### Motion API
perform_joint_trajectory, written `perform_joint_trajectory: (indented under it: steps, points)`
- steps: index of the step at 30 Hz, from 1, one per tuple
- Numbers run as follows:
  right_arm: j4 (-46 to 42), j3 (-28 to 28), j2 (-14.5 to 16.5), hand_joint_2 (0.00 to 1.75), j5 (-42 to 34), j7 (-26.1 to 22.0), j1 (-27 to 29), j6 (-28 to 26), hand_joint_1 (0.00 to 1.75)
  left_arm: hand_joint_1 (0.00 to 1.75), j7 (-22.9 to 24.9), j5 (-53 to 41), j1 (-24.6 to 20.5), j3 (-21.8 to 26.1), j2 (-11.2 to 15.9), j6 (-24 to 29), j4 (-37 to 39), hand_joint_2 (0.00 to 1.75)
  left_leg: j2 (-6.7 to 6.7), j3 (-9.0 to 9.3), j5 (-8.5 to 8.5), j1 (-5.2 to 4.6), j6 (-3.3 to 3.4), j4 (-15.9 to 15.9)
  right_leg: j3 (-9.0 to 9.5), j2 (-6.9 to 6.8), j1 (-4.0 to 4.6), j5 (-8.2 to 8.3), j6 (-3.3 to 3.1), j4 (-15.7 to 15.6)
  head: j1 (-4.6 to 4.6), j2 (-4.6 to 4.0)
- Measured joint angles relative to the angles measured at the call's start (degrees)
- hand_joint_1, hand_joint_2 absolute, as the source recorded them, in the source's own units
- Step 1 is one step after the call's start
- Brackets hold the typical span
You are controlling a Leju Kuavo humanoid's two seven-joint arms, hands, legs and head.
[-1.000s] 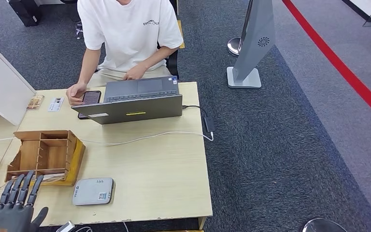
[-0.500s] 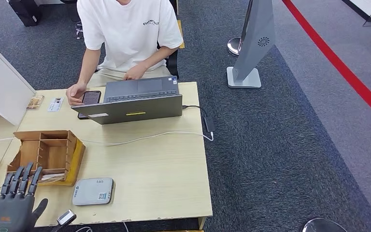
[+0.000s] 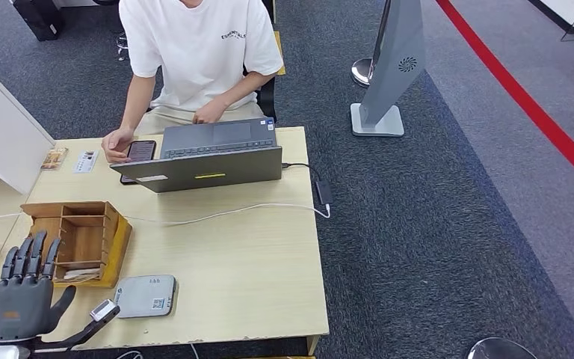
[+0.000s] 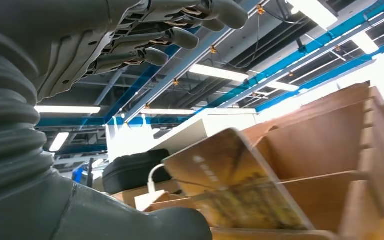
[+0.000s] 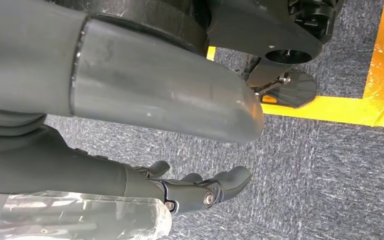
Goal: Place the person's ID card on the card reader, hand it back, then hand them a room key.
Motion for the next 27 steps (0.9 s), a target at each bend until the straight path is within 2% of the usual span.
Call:
perform_joint_trajectory:
  steps: [5,24,27]
  points:
    - [0.02,0.07,0.0,0.0,0.02,-0.3,0.03,0.0,0.0,0.0,1.44,0.21,0.0,-1.78,0.61,0.0,0.35,1.75,0.01,0.0,0.0,0.0,0.0,0.0,-0.01,0.01,0.0,0.0,0.0,0.0,0.01,0.0]
    - [0.04,0.88,0.0,0.0,0.01,-0.19,0.04,-0.02,0.0,0.0,1.58,0.79,0.0,-4.02,1.39,0.02,1.19,1.75,0.01,-0.01,0.0,0.0,0.0,0.0,-0.02,0.01,0.0,0.0,0.0,0.0,0.0,0.0]
    - [0.04,0.89,-0.01,0.0,-0.01,-0.07,0.03,-0.02,0.0,1.31,2.31,0.99,0.0,-4.62,1.51,0.02,1.41,1.75,0.01,-0.01,0.0,0.0,0.0,0.0,-0.02,0.01,0.0,0.0,0.0,0.0,0.0,0.0]
